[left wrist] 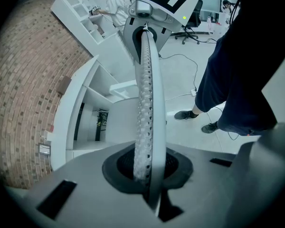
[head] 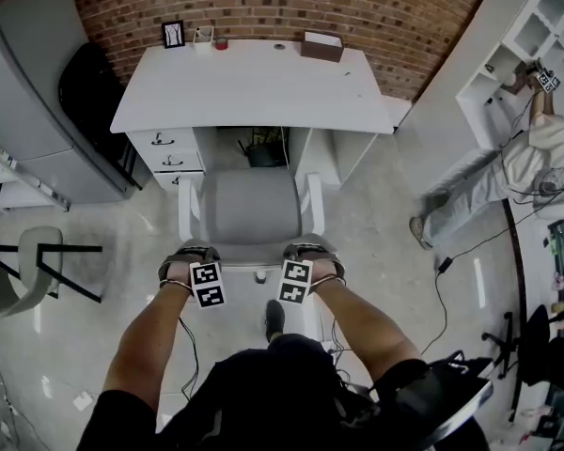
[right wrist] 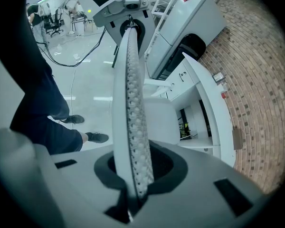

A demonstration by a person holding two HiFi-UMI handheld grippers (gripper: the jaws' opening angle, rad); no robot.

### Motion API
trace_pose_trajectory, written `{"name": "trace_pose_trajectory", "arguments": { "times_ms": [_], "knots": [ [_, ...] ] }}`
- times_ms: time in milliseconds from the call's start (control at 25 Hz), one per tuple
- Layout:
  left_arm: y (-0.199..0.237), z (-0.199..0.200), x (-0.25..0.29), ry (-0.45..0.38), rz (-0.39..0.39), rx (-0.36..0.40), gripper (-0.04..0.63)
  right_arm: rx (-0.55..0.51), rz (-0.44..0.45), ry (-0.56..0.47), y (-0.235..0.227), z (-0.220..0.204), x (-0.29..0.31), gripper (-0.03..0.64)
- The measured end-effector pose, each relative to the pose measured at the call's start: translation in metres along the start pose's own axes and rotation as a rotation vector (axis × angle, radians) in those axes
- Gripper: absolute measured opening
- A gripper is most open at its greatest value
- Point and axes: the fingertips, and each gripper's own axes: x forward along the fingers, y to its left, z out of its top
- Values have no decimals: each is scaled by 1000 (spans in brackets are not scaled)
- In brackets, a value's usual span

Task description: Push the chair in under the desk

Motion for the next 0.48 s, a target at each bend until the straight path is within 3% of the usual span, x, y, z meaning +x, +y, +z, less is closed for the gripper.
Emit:
{"name": "trace_pose_trajectory", "arguments": {
  "times_ms": [480],
  "knots": [
    [43,5,18,25,-2,-30,34,-23,2,-11,-47,-7,17,54]
  ]
}}
